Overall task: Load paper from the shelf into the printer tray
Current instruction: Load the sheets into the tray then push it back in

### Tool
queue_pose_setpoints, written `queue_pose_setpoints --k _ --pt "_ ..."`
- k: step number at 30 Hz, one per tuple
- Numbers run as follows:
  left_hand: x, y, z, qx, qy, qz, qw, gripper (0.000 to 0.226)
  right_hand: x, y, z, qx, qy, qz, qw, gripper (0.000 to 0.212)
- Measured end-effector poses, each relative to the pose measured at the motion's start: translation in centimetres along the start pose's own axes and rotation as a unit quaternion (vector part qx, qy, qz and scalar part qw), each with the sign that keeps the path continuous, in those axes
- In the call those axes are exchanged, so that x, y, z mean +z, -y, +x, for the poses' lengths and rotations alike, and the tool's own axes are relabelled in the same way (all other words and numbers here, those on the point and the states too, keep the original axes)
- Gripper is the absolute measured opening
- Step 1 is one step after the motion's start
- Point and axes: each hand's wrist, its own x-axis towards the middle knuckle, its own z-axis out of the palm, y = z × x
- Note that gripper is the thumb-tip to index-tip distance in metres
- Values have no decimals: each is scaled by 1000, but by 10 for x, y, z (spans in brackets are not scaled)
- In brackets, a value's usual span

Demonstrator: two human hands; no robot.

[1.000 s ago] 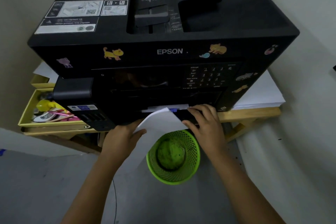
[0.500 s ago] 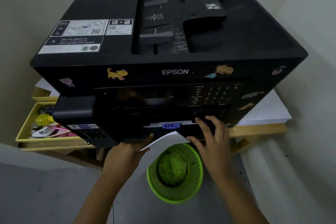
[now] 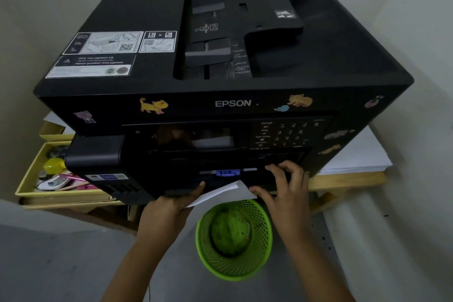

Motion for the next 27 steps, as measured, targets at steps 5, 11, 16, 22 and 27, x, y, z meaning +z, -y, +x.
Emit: queue_pose_setpoints --k 5,11,16,22,27 --pt "1 -4 -8 -24 22 6 999 63 2 -4 0 3 -3 -26 1000 62" --pt "2 -4 -2 -39 49 33 997 70 6 5 10 32 -20 -31 999 54" --pt "5 -5 5 -26 37 18 999 65 12 13 14 58 -45 -39 997 54" --pt "18 -1 13 -17 5 2 1000 60 14 14 14 52 -53 -47 996 50" --pt "17 -5 20 -13 2 -14 1000 50 15 16 13 61 -57 -51 995 49"
